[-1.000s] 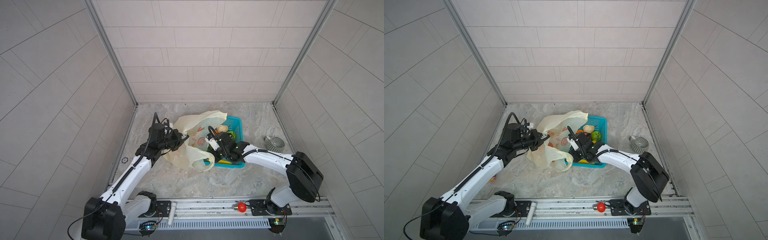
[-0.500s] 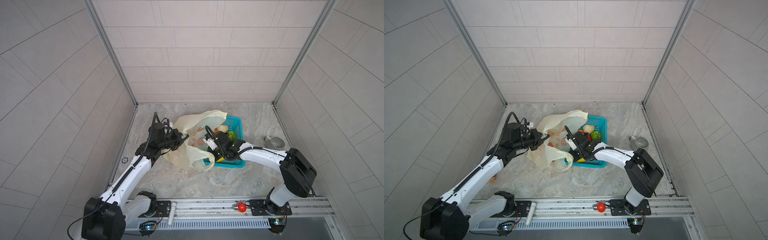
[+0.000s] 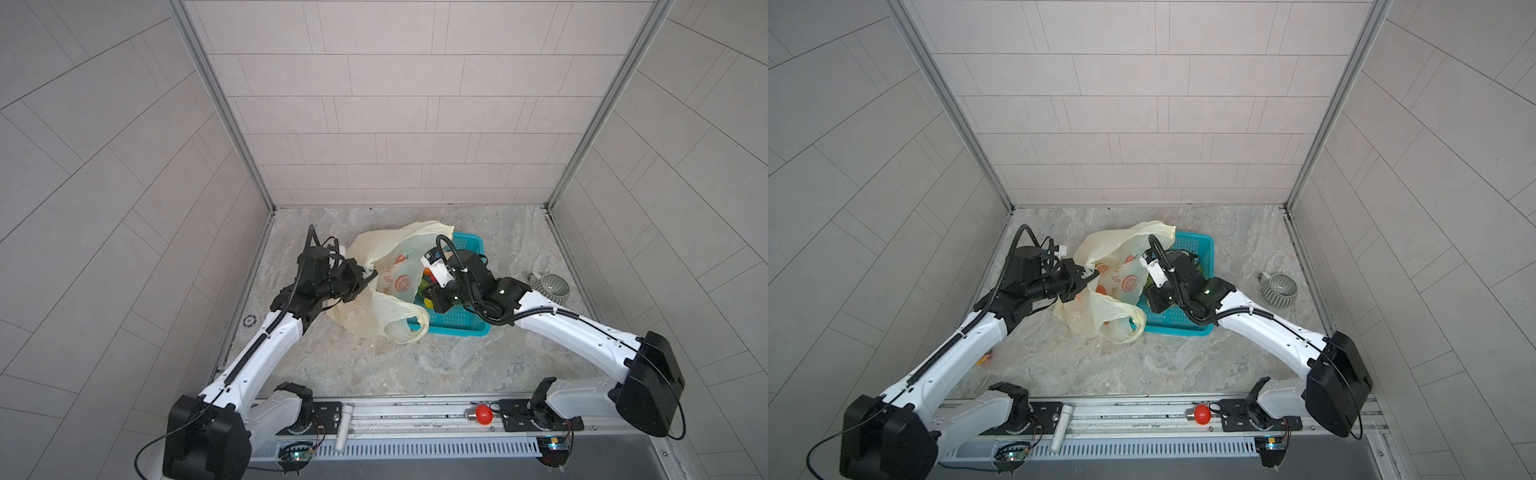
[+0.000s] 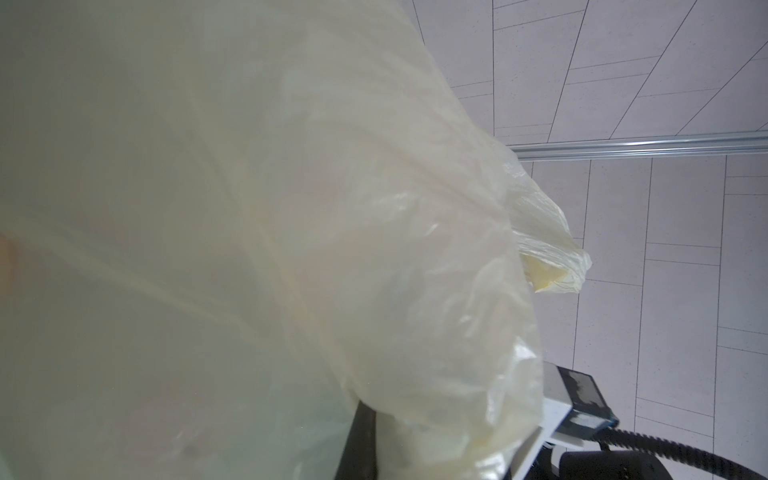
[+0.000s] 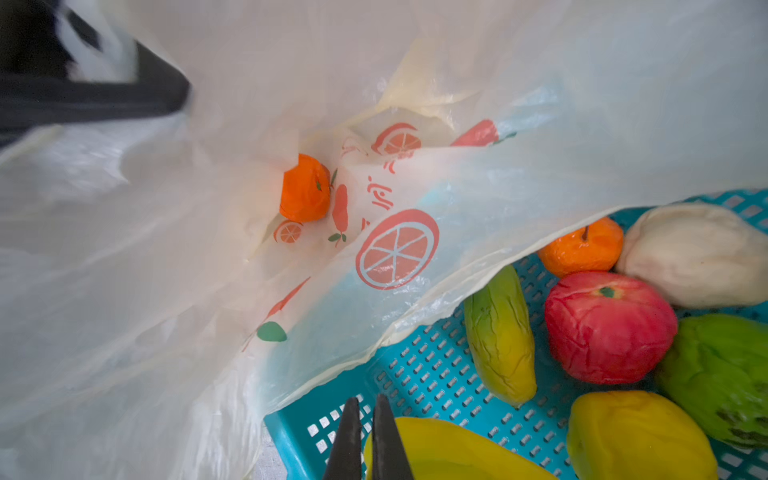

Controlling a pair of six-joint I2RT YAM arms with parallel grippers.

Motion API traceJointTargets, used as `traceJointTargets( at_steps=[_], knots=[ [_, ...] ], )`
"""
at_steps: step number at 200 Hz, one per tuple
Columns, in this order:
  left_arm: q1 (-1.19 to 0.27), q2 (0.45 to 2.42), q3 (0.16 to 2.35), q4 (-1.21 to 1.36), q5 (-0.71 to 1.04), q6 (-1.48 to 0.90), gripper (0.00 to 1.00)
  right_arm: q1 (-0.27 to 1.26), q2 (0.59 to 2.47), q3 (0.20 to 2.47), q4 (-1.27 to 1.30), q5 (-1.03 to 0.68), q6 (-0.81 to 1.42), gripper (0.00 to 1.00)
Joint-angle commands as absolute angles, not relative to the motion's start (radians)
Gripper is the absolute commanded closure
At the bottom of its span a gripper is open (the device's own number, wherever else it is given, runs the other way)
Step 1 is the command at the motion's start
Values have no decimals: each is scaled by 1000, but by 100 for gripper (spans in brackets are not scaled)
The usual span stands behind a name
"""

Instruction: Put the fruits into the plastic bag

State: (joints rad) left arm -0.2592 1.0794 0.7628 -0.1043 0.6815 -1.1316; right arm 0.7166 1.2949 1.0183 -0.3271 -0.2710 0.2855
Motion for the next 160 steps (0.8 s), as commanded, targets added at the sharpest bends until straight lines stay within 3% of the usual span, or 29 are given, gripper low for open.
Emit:
traceJointTargets(
  at_steps=[1,160],
  knots=[
    [-254,1080,786,-102,679,-1112,100,710,1262,1069,-334,-309,295,100],
    [-255,1055,781,-108,697,-1111,100,750,1780,1485,-30,-638,459,100]
  ],
)
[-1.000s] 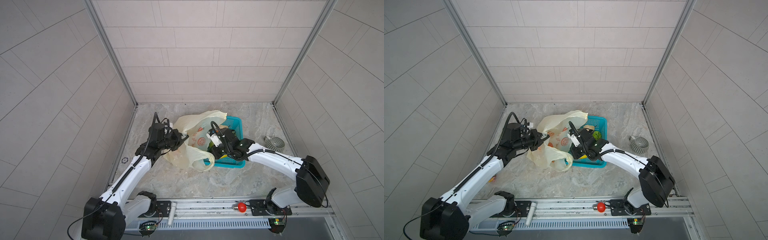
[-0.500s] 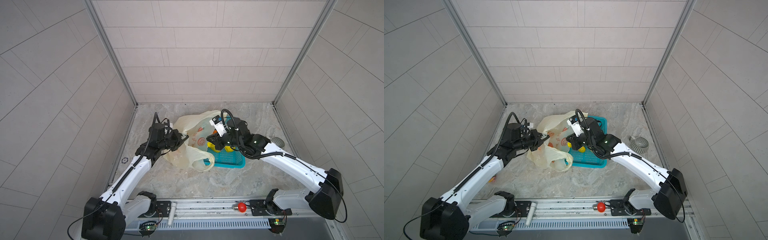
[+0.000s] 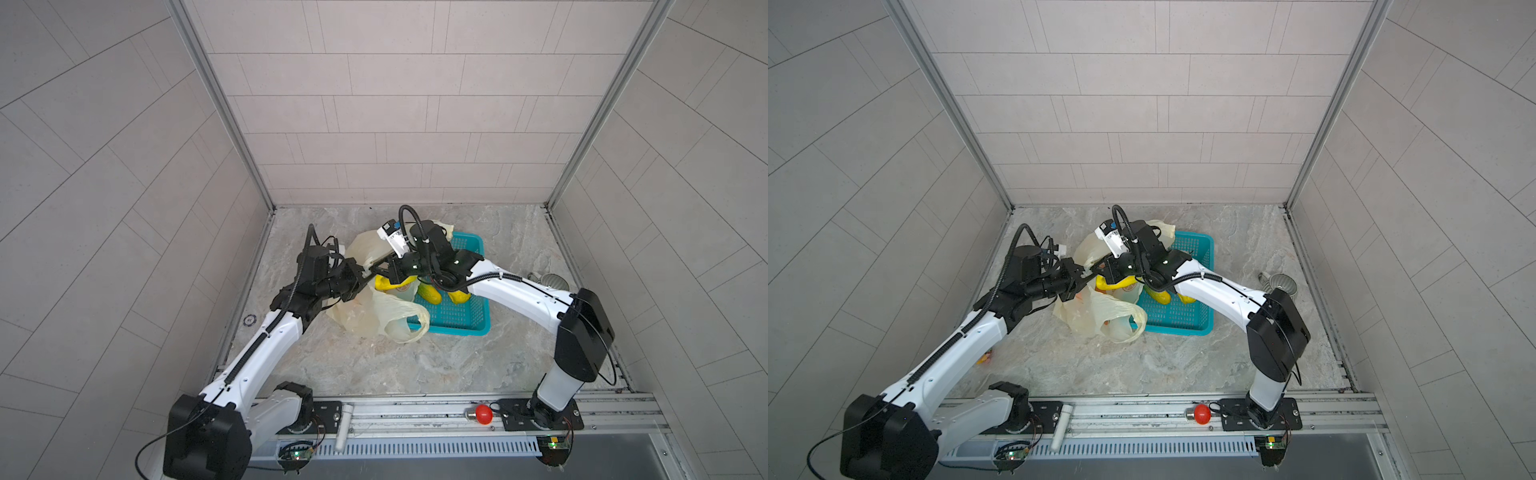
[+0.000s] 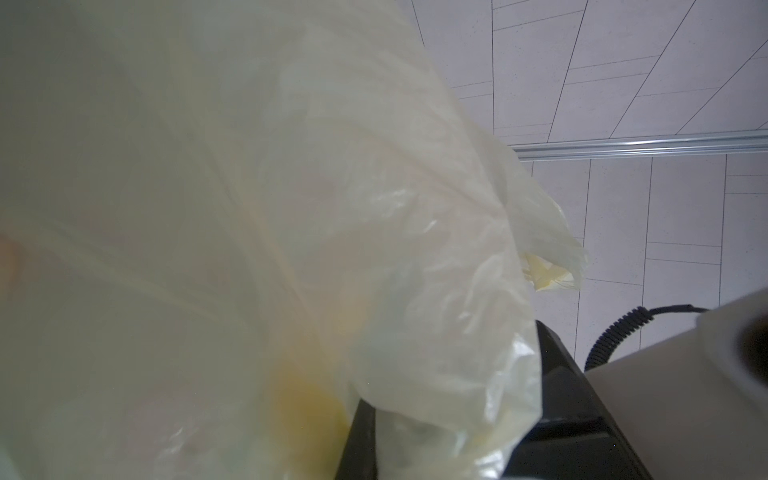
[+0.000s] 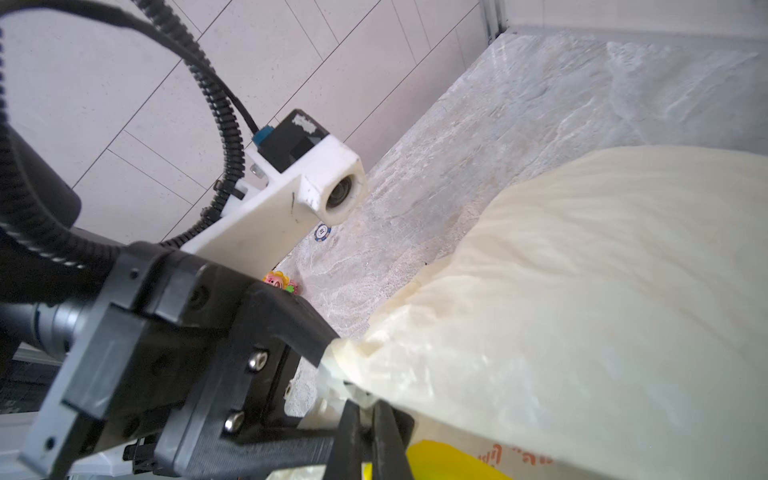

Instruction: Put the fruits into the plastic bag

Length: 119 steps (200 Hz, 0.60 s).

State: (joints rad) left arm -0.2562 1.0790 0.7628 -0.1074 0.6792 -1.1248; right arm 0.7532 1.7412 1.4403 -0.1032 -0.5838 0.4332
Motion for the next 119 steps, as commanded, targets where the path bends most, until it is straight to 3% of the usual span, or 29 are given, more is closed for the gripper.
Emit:
traceJointTargets(
  at_steps=[1,41,72,97,119],
  knots=[
    [-255,1055,781,-109,697,-1111,100,749,1781,1485,-28,-638,462,100],
    [-255,1052,779,-107,698,-1112,100,741,1809,1432,60,-634,529,100],
    [-255,1055,779,-107,699,-1112,100,733,1798,1412,60,-577,539,56],
    [-255,1053,779,-108,701,-1112,100,725,1764,1390,56,-538,530,45],
    [-255,1052,780,-108,701,-1114,100,717,1727,1376,23,-525,497,43]
  ],
)
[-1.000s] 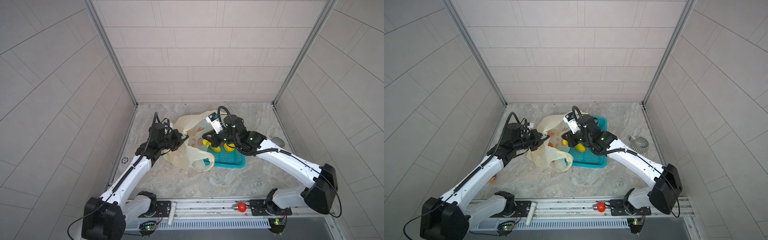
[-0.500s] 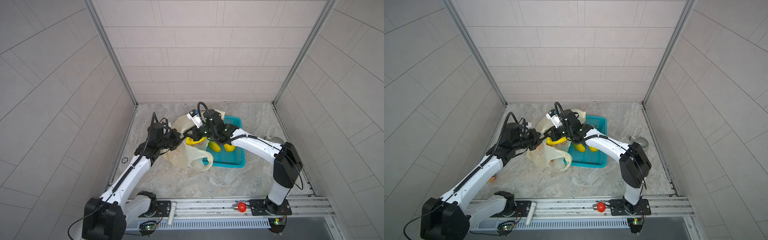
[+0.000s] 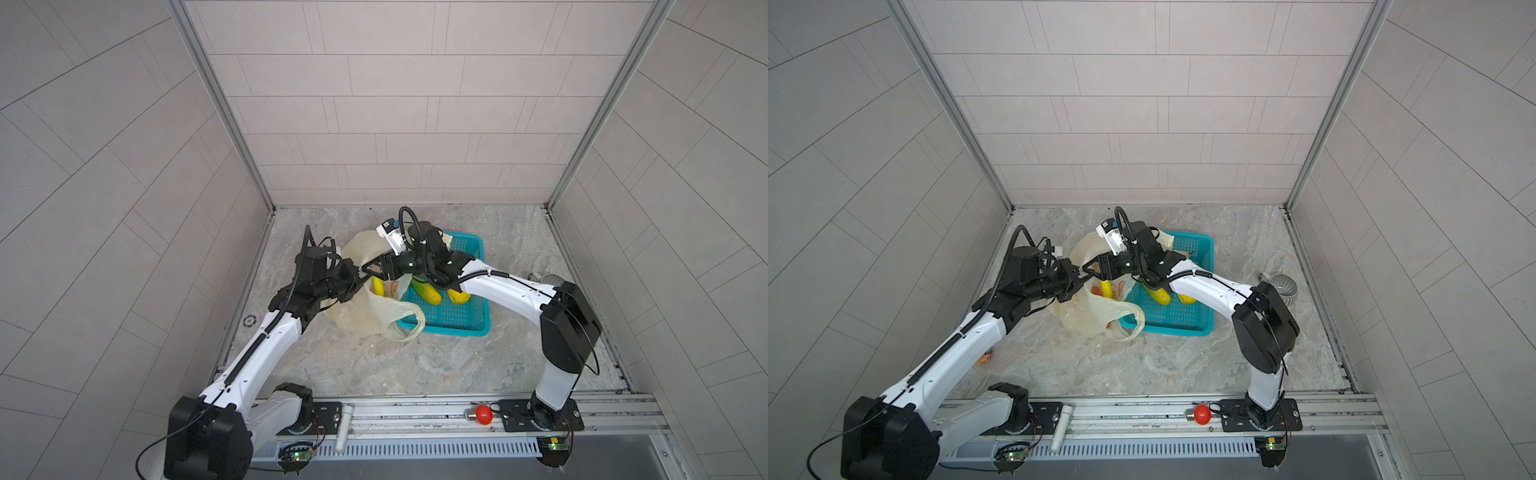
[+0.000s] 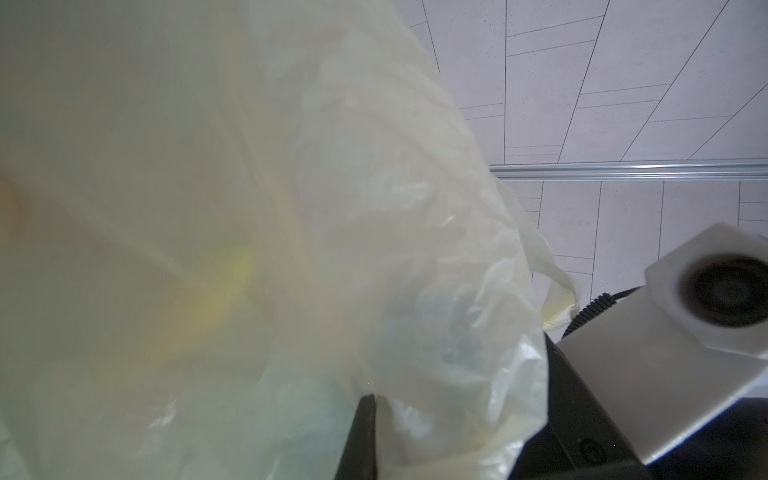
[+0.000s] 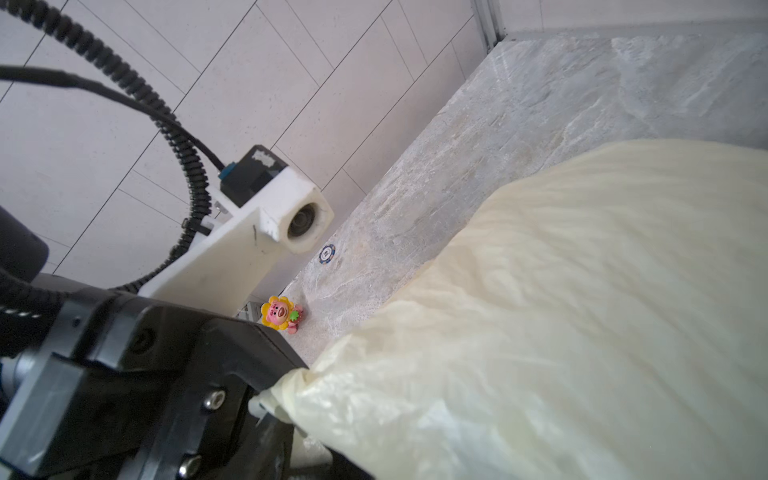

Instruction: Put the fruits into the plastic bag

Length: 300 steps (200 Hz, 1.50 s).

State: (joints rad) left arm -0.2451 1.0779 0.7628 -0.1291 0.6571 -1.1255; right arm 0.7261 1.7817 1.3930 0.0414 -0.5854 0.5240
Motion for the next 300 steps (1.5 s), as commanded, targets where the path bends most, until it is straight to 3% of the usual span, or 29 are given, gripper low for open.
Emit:
traceJointTargets(
  at_steps=[1,98,139,181,236,300],
  knots=[
    [-255,1052,780,-109,701,-1114,100,716,1726,1376,22,-525,496,43],
    [-256,1064,790,-106,701,-1111,100,651,1406,1171,-245,-600,318,46],
    [-257,1069,777,-104,676,-1115,100,601,1240,1013,-296,-510,332,46],
    [-256,1071,762,-89,657,-1128,100,584,1121,851,-309,-255,396,46],
    [-256,1081,763,-76,659,-1129,100,584,1269,816,-281,-209,401,44],
    [-256,1086,760,-72,663,-1128,100,597,1590,1075,-403,-190,346,42]
  ],
)
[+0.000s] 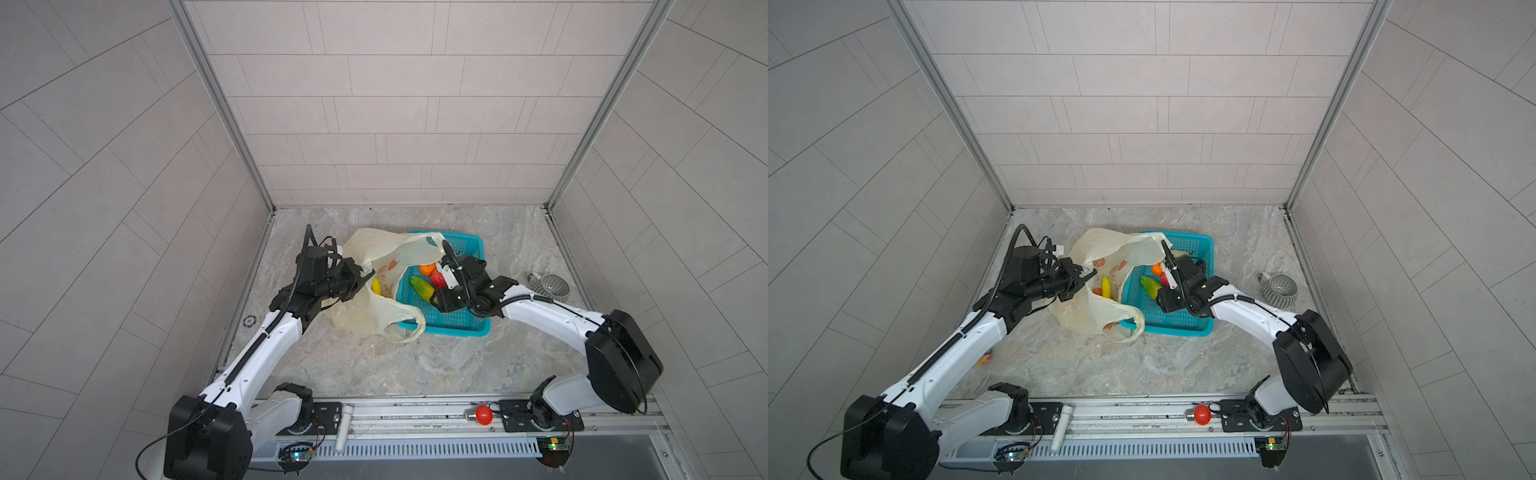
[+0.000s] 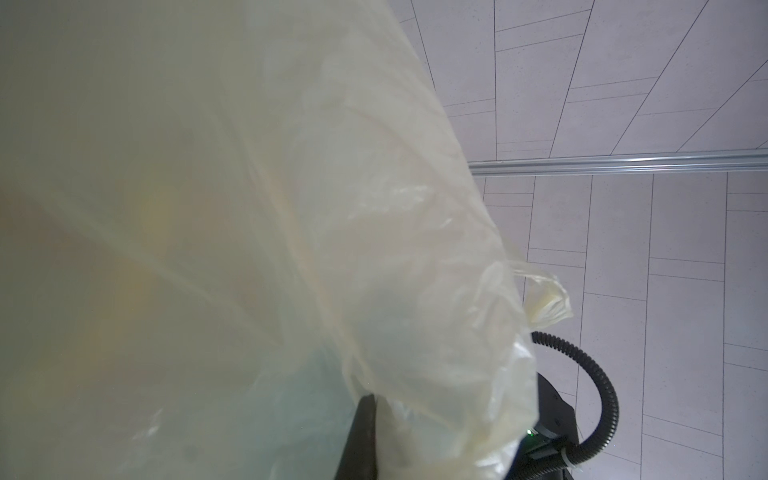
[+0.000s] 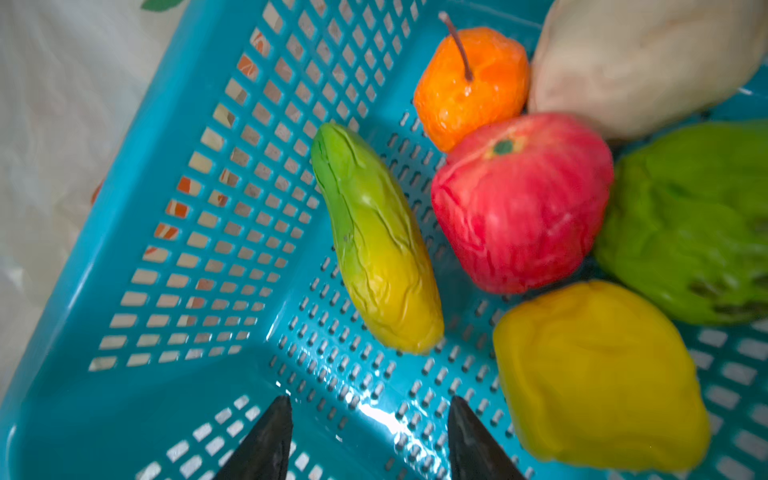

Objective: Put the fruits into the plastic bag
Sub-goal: 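Lower the right gripper onto the yellow-green elongated fruit and grasp it, then carry the elongated fruit into the bag mouth and open the right gripper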

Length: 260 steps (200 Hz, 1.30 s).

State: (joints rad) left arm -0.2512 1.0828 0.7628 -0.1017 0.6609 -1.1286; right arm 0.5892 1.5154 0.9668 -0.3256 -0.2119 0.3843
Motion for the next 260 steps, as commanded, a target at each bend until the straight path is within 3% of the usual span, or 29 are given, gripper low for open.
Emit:
traceJointTargets(
  at_steps=[1,102,134,176,260],
  knots=[
    [-256,1086,759,-72,663,-1128,100,597,1594,1081,-405,-190,345,42],
    [-256,1103,752,-53,675,-1128,100,616,1851,1221,-454,-120,298,43],
    [-257,1111,756,-46,678,-1129,100,620,1861,1211,-439,-126,305,50],
    [-257,1106,755,-51,676,-1131,100,621,1750,1150,-425,-130,306,71],
    [-257,1111,756,-59,678,-1118,100,627,1415,996,-419,-339,344,79]
  ],
)
